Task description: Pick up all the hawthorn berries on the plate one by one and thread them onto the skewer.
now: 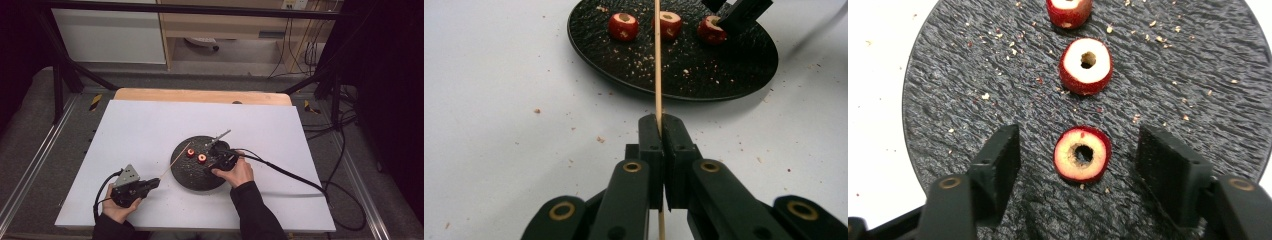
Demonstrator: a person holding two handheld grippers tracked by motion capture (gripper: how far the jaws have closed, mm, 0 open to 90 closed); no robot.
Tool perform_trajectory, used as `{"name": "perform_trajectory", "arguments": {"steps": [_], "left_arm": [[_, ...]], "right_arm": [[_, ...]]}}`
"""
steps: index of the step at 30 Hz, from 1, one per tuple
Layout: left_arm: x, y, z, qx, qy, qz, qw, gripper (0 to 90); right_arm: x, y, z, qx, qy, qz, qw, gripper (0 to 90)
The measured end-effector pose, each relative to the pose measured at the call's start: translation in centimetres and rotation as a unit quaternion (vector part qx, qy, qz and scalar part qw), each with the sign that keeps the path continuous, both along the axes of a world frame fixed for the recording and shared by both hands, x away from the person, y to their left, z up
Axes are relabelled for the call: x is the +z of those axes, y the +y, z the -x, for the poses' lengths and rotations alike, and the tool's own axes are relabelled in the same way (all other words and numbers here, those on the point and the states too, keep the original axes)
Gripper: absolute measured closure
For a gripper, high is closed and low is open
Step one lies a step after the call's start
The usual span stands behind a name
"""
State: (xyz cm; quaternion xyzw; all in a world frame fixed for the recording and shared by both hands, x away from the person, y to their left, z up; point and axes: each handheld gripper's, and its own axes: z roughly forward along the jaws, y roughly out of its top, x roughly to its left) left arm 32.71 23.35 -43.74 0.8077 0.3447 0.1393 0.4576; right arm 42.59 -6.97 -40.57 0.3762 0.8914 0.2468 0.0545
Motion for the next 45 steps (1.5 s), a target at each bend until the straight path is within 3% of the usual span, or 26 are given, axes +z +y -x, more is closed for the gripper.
{"name": "perform_trajectory", "arguments": {"steps": [7, 25, 31, 35, 43, 45], "left_arm": [[0.0, 0.0, 0.0, -0.001, 0.000, -0.002, 1.0000, 87.9], [0.0, -0.2, 0.0, -0.003, -0.002, -0.005, 1.0000, 87.9], [0.0, -0.3, 0.1, -0.004, -0.002, -0.005, 1.0000, 87.9], [0.0, -0.3, 0.1, -0.003, -0.003, -0.002, 1.0000, 87.8], [0.1, -0.4, 0.1, -0.004, -0.004, -0.001, 1.0000, 87.8], [0.1, -0.5, 0.2, -0.004, -0.005, 0.000, 1.0000, 87.8]], "right_arm": [[-0.3, 0.1, -0.5, -0.002, 0.011, 0.009, 0.9999, 49.4], [-0.6, 0.2, -1.1, -0.015, 0.045, 0.015, 0.9988, 60.3], [0.3, -0.1, -0.9, -0.027, 0.039, -0.002, 0.9989, 60.6], [1.2, -0.6, -0.7, -0.036, 0.018, -0.024, 0.9989, 60.7], [1.9, -1.4, 0.0, -0.049, 0.007, -0.051, 0.9975, 60.8], [2.0, -1.9, 0.2, -0.053, 0.005, -0.067, 0.9963, 60.9]]}}
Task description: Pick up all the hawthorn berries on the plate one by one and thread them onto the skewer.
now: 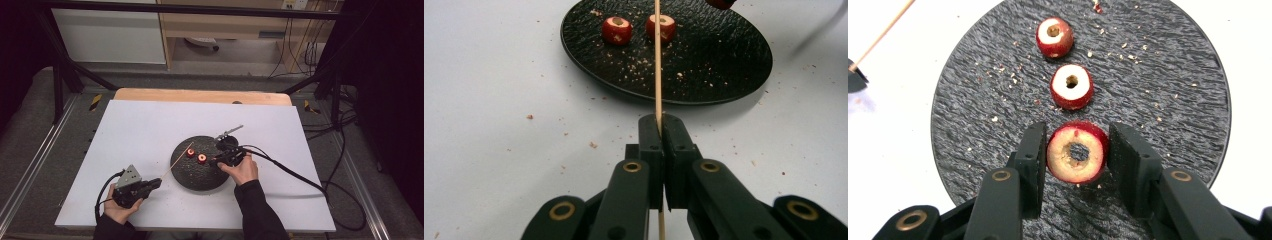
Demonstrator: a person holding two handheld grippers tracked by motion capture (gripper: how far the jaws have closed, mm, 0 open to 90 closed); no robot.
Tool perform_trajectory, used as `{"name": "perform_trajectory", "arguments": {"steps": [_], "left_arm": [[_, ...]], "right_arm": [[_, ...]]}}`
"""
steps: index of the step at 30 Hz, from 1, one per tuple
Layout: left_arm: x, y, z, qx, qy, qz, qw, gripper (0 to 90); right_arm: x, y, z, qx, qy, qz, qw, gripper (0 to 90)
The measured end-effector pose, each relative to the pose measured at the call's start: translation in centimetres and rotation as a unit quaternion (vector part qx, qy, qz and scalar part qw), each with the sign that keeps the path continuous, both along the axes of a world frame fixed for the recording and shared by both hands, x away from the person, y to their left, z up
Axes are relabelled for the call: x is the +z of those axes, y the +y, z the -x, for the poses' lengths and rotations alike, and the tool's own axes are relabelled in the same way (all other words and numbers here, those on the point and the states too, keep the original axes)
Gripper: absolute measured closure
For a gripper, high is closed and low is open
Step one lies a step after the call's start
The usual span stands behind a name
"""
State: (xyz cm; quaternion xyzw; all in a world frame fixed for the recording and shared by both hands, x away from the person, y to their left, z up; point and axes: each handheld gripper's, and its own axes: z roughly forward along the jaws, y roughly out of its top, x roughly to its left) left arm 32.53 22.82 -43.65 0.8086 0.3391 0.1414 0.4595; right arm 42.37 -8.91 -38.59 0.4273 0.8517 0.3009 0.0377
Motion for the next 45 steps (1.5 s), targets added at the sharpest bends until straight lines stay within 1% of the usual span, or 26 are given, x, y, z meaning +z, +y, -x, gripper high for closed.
{"name": "perform_trajectory", "arguments": {"steps": [7, 8, 9, 11, 12, 13, 14, 15, 16, 17, 19, 20, 21, 23, 24, 25, 26, 28, 30, 32, 35, 39, 42, 43, 44, 45], "left_arm": [[0.0, -0.1, 0.1, -0.001, -0.001, 0.000, 1.0000, 87.9], [0.0, -0.2, 0.1, 0.000, -0.001, 0.000, 1.0000, 87.8], [0.0, -0.2, 0.1, 0.000, -0.001, 0.000, 1.0000, 87.8], [0.1, -0.2, 0.1, -0.001, -0.002, 0.000, 1.0000, 87.8], [0.1, -0.2, 0.1, 0.000, -0.002, 0.000, 1.0000, 87.8], [0.1, -0.3, 0.2, -0.001, -0.002, 0.000, 1.0000, 87.9], [0.1, -0.3, 0.2, -0.001, -0.002, 0.001, 1.0000, 87.9], [0.1, -0.3, 0.2, -0.001, -0.003, 0.001, 1.0000, 87.8], [0.1, -0.3, 0.2, -0.001, -0.003, 0.001, 1.0000, 87.8], [0.1, -0.4, 0.2, -0.001, -0.003, 0.002, 1.0000, 87.8], [0.1, -0.5, 0.2, -0.001, -0.002, 0.001, 1.0000, 87.9], [0.1, -0.5, 0.2, -0.001, -0.002, 0.001, 1.0000, 87.8], [0.1, -0.5, 0.3, -0.001, -0.002, 0.002, 1.0000, 87.8], [0.1, -0.5, 0.3, 0.000, -0.003, 0.003, 1.0000, 87.8], [0.1, -0.5, 0.3, 0.000, -0.003, 0.003, 1.0000, 87.8], [0.1, -0.5, 0.3, 0.000, -0.003, 0.004, 1.0000, 87.8], [0.1, -0.5, 0.3, 0.002, -0.003, 0.005, 1.0000, 87.8], [0.1, -0.5, 0.3, 0.001, -0.003, 0.005, 1.0000, 87.8], [0.1, -0.5, 0.4, 0.000, -0.004, 0.005, 1.0000, 87.9], [0.1, -0.6, 0.4, 0.001, -0.004, 0.005, 1.0000, 87.9], [0.1, -0.7, 0.4, 0.001, -0.002, 0.006, 1.0000, 87.9], [0.1, -0.8, 0.5, 0.003, -0.002, 0.009, 0.9999, 87.8], [0.1, -0.9, 0.5, 0.004, -0.003, 0.010, 0.9999, 87.9], [0.1, -0.9, 0.5, 0.004, -0.003, 0.011, 0.9999, 87.9], [0.1, -1.0, 0.6, 0.005, -0.003, 0.013, 0.9999, 87.9], [0.1, -1.0, 0.6, 0.005, -0.003, 0.013, 0.9999, 87.8]], "right_arm": [[-0.2, -0.8, 0.5, -0.007, -0.006, -0.028, 0.9996, 60.8], [-0.3, -0.9, 0.7, -0.009, -0.009, -0.034, 0.9993, 60.8], [-0.3, -1.1, 1.0, -0.013, -0.020, -0.054, 0.9983, 60.9], [-0.4, -1.2, 1.3, -0.018, -0.030, -0.069, 0.9970, 60.8], [-0.4, -1.2, 1.3, -0.018, -0.030, -0.069, 0.9970, 60.8], [-0.4, -1.3, 1.6, -0.021, -0.033, -0.082, 0.9959, 60.8], [-0.5, -1.6, 2.0, -0.028, -0.043, -0.105, 0.9931, 60.8], [-0.6, -1.6, 2.2, -0.033, -0.050, -0.112, 0.9919, 60.8], [-0.6, -1.6, 2.2, -0.033, -0.050, -0.112, 0.9919, 60.8], [-0.9, -1.9, 2.6, -0.042, -0.060, -0.128, 0.9891, 60.8], [-1.2, -2.1, 2.9, -0.052, -0.065, -0.146, 0.9857, 60.8], [-1.2, -2.1, 2.9, -0.052, -0.065, -0.146, 0.9857, 60.8], [-1.5, -2.3, 3.2, -0.062, -0.069, -0.167, 0.9816, 60.8], [-1.9, -2.4, 3.4, -0.069, -0.075, -0.185, 0.9774, 60.8], [-2.1, -2.5, 3.6, -0.073, -0.077, -0.198, 0.9744, 60.8], [-2.1, -2.5, 3.6, -0.073, -0.077, -0.198, 0.9744, 60.8], [-2.4, -2.5, 3.9, -0.079, -0.081, -0.218, 0.9694, 60.8], [-2.8, -2.4, 4.2, -0.086, -0.090, -0.228, 0.9656, 60.8], [-3.3, -2.3, 4.4, -0.092, -0.090, -0.248, 0.9601, 60.8], [-3.7, -2.3, 4.5, -0.099, -0.095, -0.259, 0.9561, 60.8], [-4.0, -2.1, 4.7, -0.113, -0.107, -0.277, 0.9482, 60.9], [-4.3, -1.7, 4.8, -0.124, -0.124, -0.306, 0.9358, 60.9], [-4.5, -1.5, 4.8, -0.135, -0.134, -0.322, 0.9274, 61.0], [-4.5, -1.5, 4.8, -0.135, -0.134, -0.322, 0.9274, 61.0], [-4.6, -1.4, 4.8, -0.142, -0.140, -0.333, 0.9217, 61.0], [-4.6, -1.3, 4.8, -0.144, -0.144, -0.339, 0.9184, 61.0]]}}
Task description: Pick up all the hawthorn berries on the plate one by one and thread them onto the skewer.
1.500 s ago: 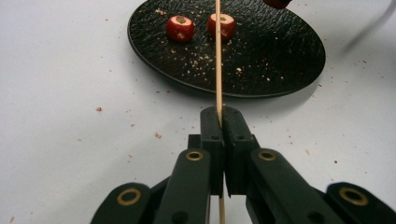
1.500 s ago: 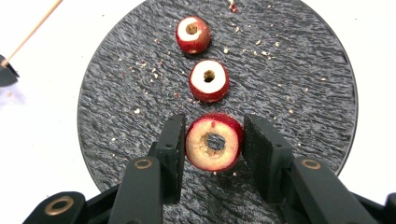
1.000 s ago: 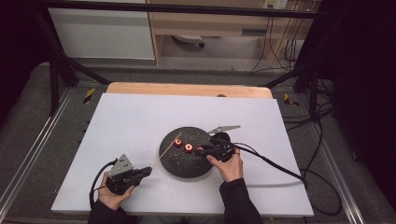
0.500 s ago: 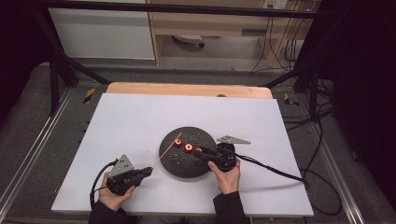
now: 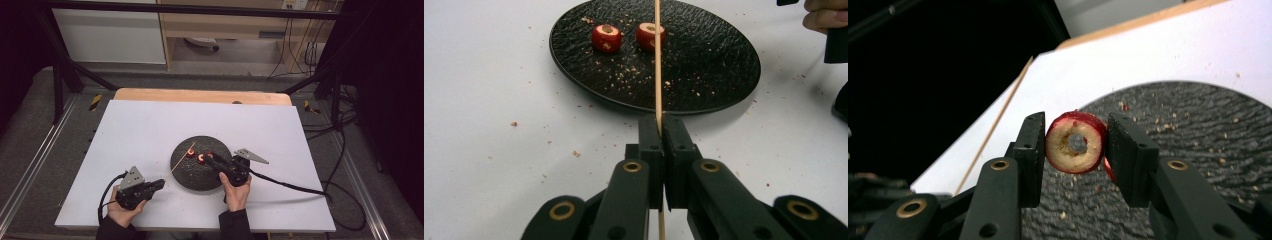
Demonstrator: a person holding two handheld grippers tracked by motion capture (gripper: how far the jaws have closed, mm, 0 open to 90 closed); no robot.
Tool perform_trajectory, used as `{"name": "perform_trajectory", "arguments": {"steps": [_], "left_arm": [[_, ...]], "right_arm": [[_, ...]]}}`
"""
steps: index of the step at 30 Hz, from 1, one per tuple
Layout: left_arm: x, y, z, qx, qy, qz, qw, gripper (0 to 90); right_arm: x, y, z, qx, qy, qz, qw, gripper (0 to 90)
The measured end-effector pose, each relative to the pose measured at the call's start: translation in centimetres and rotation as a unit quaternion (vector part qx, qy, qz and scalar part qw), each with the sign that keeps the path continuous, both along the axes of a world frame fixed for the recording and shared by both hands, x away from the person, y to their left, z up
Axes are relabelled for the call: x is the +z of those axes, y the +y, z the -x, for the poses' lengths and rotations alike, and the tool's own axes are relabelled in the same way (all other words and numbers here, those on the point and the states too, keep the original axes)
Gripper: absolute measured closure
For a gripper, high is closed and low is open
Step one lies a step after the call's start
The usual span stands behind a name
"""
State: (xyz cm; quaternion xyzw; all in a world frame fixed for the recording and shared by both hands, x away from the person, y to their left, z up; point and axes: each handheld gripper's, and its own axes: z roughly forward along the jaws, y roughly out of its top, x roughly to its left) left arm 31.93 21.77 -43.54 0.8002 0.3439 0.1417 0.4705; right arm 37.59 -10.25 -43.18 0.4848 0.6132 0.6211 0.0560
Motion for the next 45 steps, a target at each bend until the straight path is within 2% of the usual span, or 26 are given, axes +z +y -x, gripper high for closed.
{"name": "perform_trajectory", "arguments": {"steps": [2, 3, 5, 12, 17, 28, 33, 35, 45], "left_arm": [[0.0, 0.0, 0.0, 0.000, 0.000, 0.000, 1.0000, 87.8], [0.0, -0.1, 0.1, 0.001, 0.000, 0.001, 1.0000, 87.8], [0.0, -0.2, 0.2, 0.001, -0.001, 0.002, 1.0000, 87.8], [0.0, -0.3, 0.3, 0.003, -0.002, 0.004, 1.0000, 87.9], [-0.1, -0.6, 0.3, 0.002, -0.002, 0.007, 1.0000, 87.8], [0.0, -1.3, 0.4, 0.001, -0.003, 0.011, 0.9999, 87.8], [0.0, -1.7, 0.3, -0.002, -0.002, 0.014, 0.9999, 87.8], [0.0, -1.8, 0.3, -0.003, -0.001, 0.016, 0.9999, 87.8], [-0.1, -2.6, 0.1, -0.004, 0.001, 0.022, 0.9998, 87.8]], "right_arm": [[0.0, 0.0, 0.0, -0.005, -0.003, -0.007, 1.0000, 61.0], [0.1, 0.2, 0.0, -0.015, -0.010, -0.025, 0.9995, 61.0], [0.1, 0.3, 0.1, -0.024, -0.016, -0.041, 0.9987, 61.0], [0.0, 0.5, 0.0, -0.043, -0.033, -0.069, 0.9961, 61.0], [-0.1, 0.5, -0.5, -0.060, -0.041, -0.077, 0.9943, 61.0], [0.1, 0.6, -1.7, -0.084, -0.049, -0.116, 0.9884, 61.0], [0.2, 0.6, -1.9, -0.085, -0.047, -0.130, 0.9868, 61.0], [0.4, 0.6, -2.1, -0.089, -0.046, -0.139, 0.9852, 61.0], [0.6, 0.5, -2.4, -0.093, -0.054, -0.156, 0.9819, 61.0]]}}
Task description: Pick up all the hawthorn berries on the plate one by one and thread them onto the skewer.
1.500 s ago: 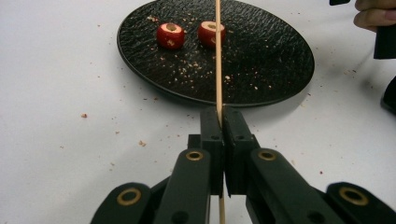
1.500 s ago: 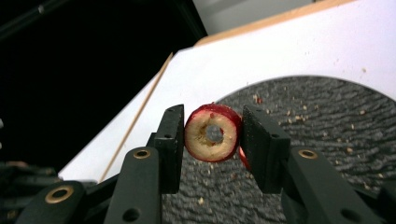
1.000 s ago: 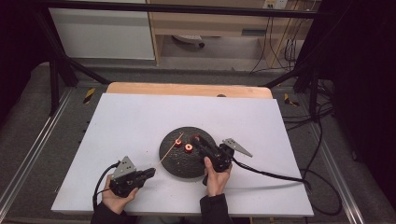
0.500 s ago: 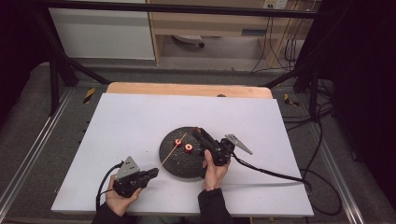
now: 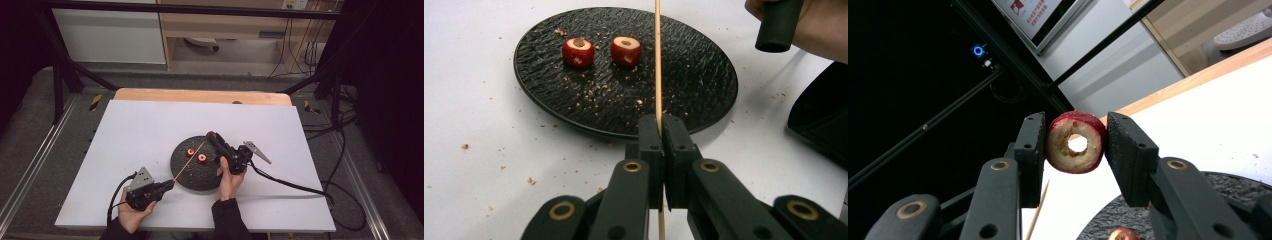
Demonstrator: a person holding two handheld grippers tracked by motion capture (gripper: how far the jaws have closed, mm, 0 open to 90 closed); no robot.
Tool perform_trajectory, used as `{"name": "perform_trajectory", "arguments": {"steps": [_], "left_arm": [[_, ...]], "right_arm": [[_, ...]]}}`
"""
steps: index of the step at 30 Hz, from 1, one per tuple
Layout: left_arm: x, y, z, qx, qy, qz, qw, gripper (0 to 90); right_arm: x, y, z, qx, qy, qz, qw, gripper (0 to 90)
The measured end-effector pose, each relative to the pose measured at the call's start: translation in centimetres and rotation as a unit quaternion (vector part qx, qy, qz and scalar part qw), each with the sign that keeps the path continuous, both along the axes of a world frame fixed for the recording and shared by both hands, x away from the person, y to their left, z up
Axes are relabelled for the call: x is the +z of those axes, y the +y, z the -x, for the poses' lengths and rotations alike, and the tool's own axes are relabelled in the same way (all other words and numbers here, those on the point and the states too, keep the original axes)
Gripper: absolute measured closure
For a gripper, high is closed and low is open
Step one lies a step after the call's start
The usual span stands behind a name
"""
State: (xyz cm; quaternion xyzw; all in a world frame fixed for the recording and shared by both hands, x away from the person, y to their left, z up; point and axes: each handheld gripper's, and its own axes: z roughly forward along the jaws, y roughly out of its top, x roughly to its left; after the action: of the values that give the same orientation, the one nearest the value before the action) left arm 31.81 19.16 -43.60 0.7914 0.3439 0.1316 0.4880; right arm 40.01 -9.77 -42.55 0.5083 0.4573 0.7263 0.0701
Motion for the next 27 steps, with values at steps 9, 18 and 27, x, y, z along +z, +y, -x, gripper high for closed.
{"name": "perform_trajectory", "arguments": {"steps": [9, 18, 27], "left_arm": [[-0.12, -0.77, 0.06, -0.003, 0.003, 0.005, 1.0000, 87.8], [-0.11, -0.97, 0.16, -0.002, 0.002, 0.009, 1.0000, 87.8], [-0.08, -0.96, 0.22, 0.002, 0.000, 0.012, 0.9999, 87.8]], "right_arm": [[-0.05, 0.12, 0.14, 0.003, -0.009, -0.015, 0.9998, 61.1], [-0.10, 0.17, 0.25, 0.004, -0.014, -0.016, 0.9998, 61.2], [-0.11, 0.13, 0.34, 0.008, -0.018, -0.011, 0.9997, 61.2]]}}
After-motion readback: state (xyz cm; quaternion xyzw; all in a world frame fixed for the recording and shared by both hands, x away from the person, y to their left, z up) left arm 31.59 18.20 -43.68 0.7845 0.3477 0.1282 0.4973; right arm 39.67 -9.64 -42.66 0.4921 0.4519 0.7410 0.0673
